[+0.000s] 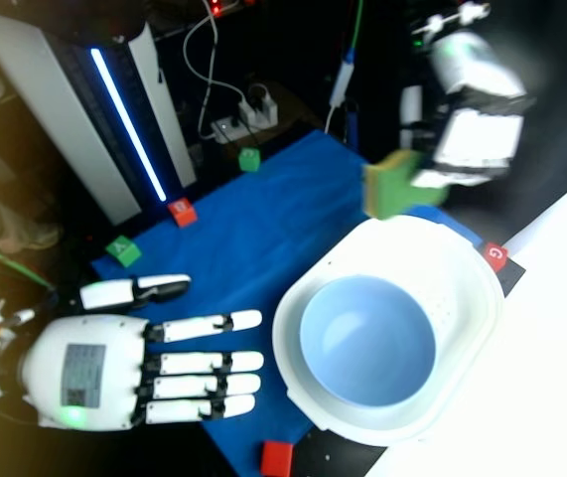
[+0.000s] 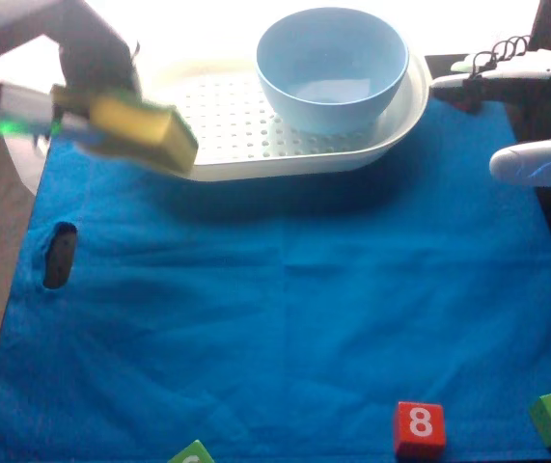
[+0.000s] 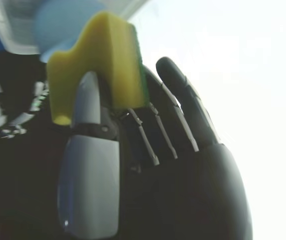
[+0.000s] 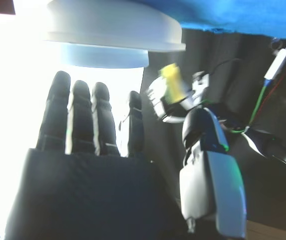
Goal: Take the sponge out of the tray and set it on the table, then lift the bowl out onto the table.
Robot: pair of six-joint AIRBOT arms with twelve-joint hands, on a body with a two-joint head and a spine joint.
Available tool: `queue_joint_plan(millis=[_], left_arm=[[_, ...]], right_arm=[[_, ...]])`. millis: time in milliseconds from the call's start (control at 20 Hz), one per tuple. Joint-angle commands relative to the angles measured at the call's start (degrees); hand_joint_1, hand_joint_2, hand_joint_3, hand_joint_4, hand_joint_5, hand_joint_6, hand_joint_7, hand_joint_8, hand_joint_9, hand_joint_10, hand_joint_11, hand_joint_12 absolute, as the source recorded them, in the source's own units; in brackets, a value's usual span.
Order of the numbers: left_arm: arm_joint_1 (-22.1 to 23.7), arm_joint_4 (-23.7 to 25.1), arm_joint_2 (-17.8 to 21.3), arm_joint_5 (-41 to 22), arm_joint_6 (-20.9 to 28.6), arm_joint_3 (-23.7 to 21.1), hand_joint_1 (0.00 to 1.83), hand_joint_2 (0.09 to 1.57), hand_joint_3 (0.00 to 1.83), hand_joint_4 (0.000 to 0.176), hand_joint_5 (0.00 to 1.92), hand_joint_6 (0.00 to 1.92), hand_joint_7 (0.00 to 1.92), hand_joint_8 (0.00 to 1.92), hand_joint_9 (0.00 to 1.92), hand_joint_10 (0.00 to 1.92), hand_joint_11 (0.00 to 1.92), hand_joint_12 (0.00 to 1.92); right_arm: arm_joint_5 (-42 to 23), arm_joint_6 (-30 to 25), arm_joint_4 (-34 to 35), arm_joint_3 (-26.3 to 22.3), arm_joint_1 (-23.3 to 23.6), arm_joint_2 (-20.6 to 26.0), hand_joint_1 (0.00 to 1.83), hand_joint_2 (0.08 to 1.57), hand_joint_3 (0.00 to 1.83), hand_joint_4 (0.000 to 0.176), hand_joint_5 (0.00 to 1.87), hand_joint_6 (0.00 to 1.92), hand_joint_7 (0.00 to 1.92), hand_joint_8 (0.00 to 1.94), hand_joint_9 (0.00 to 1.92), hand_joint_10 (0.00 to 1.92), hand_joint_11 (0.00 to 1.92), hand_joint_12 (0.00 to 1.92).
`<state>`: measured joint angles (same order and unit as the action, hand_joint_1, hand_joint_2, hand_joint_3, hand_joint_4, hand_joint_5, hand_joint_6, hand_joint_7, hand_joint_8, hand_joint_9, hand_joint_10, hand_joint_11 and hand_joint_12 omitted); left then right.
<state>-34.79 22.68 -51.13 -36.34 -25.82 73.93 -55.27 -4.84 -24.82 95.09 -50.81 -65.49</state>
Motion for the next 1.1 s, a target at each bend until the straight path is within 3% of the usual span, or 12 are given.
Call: queue_joint_plan(millis=[0,50,150,300,400,450,500,650,750,950,1000,1050], left_arm=[[-0.19,-2.52,0.23,-10.68,0.49,-0.92,1.37,1.08,0.0,0.0,1.09,0.8,1.07,0.91,0.89,1.1,0.47,1.22],[-2.65,-3.29,0.68,-12.4,0.49,-2.3,1.37,1.1,0.0,0.0,0.98,0.99,1.03,0.94,0.89,1.12,0.59,1.17],[-6.66,-4.15,0.86,-13.49,0.77,-3.86,1.23,1.1,0.0,0.0,0.99,1.08,1.03,0.82,0.95,0.56,0.65,1.16],[-9.33,-2.72,-0.57,-11.2,2.71,-4.06,1.25,1.06,0.0,0.025,1.11,0.82,1.11,0.72,1.06,0.27,0.7,0.95],[-9.6,-1.69,-1.47,-9.48,3.0,-3.97,1.24,1.09,0.0,0.0,0.97,0.95,1.1,0.83,1.07,0.24,0.71,1.0],[-10.16,-1.72,-2.12,-8.44,3.0,-3.68,1.34,1.06,0.0,0.0,0.81,0.4,1.07,0.86,1.05,0.2,0.65,0.99],[-10.6,-1.75,-2.81,-7.51,3.15,-3.15,1.13,0.94,0.0,0.0,0.59,0.1,0.86,0.32,0.88,0.08,0.42,0.89],[-10.99,-2.05,-3.8,-6.14,3.78,-1.83,0.88,0.85,0.0,0.079,0.24,0.0,0.5,0.0,0.48,0.0,0.02,0.75],[-11.19,-2.98,-3.69,-6.62,3.78,-1.77,0.8,0.86,0.0,0.067,0.21,0.0,0.42,0.0,0.39,0.0,0.0,0.81],[-13.61,-7.5,-0.71,-12.86,3.55,-3.57,0.87,0.81,0.0,0.168,0.0,0.0,0.27,0.0,0.3,0.01,0.03,0.46],[-14.22,-8.88,0.49,-14.68,2.93,-4.36,0.86,0.81,0.0,0.174,0.0,0.0,0.27,0.0,0.3,0.0,0.02,0.47],[-14.7,-9.88,1.37,-15.85,2.33,-4.9,0.77,0.83,0.0,0.142,0.03,0.0,0.25,0.0,0.28,0.0,0.0,0.53]], right_arm=[[-5.57,-0.66,3.8,-0.09,0.98,-0.19,0.37,1.23,0.0,0.176,0.27,0.0,0.18,0.01,0.11,0.0,0.0,0.34],[-5.57,-0.73,3.89,-0.14,0.98,-0.19,0.36,1.23,0.0,0.176,0.26,0.0,0.18,0.0,0.1,0.0,0.0,0.34],[-5.57,-0.76,3.87,-0.16,0.96,-0.26,0.33,1.22,0.0,0.176,0.25,0.0,0.17,0.0,0.11,0.0,0.01,0.35],[-5.57,-0.76,3.87,0.05,0.96,-0.4,0.3,1.22,0.0,0.176,0.24,0.0,0.17,0.0,0.15,0.0,0.01,0.52],[-5.57,-0.77,3.84,0.02,0.96,-0.45,0.28,1.22,0.0,0.176,0.23,0.0,0.15,0.0,0.13,0.0,0.0,0.47],[-5.57,-0.81,3.75,0.0,0.96,-0.48,0.27,1.23,0.0,0.176,0.22,0.0,0.15,0.0,0.11,0.0,0.0,0.43],[-5.57,-0.88,3.72,-0.02,0.96,-0.48,0.27,1.23,0.0,0.176,0.22,0.0,0.15,0.0,0.1,0.0,0.0,0.39],[-5.57,-1.11,3.72,-0.08,0.96,-0.46,0.28,1.24,0.0,0.176,0.24,0.0,0.15,0.0,0.07,0.0,0.0,0.3],[-5.57,-1.12,3.73,-0.25,0.96,-0.45,0.32,1.23,0.0,0.176,0.23,0.0,0.14,0.0,0.06,0.0,0.0,0.24],[-5.58,-1.12,3.76,-0.79,0.96,-0.24,0.37,1.24,0.0,0.164,0.29,0.0,0.16,0.0,0.11,0.0,0.0,0.44],[-5.58,-1.12,3.81,-0.88,0.96,-0.16,0.39,1.24,0.0,0.159,0.3,0.0,0.16,0.0,0.1,0.0,0.0,0.41],[-5.58,-1.12,3.88,-0.93,0.96,-0.12,0.41,1.24,0.0,0.151,0.31,0.0,0.16,0.0,0.09,0.0,0.0,0.36]])
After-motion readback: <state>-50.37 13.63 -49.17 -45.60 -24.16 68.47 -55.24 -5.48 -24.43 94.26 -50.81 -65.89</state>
